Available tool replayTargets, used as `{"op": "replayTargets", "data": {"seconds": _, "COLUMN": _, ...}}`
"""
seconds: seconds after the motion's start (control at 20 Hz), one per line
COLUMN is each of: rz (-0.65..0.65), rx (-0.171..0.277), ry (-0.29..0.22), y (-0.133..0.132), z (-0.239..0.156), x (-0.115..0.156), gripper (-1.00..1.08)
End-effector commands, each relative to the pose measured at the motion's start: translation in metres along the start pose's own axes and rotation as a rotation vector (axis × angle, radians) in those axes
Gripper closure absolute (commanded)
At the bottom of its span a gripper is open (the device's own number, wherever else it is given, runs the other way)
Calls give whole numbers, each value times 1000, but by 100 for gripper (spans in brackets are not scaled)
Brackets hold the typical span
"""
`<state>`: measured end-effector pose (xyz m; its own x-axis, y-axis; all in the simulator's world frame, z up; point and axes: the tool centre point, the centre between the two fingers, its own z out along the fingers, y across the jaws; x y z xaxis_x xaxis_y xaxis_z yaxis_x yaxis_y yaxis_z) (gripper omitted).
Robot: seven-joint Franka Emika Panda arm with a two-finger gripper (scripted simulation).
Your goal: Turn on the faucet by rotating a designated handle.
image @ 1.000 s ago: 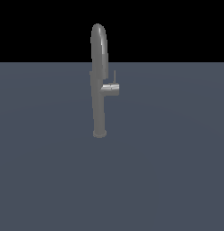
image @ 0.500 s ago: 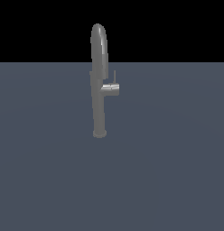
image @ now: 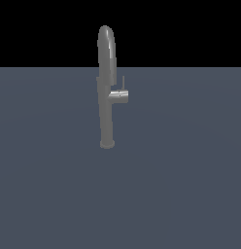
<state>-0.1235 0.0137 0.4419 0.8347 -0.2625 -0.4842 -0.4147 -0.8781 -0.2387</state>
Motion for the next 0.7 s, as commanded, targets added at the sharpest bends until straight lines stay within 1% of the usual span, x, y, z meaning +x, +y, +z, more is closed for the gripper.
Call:
{"op": "replayTargets", "data": {"seconds": 0.0, "rz": 36, "rx": 37, "ry": -45, "y": -4, "z": 0, "x": 14, "gripper": 108}}
{"op": "replayTargets", "data": {"seconds": 0.65, "rz": 232, "rx": 242, "ry": -292, "y": -18, "z": 8, "x": 92, "gripper": 108}}
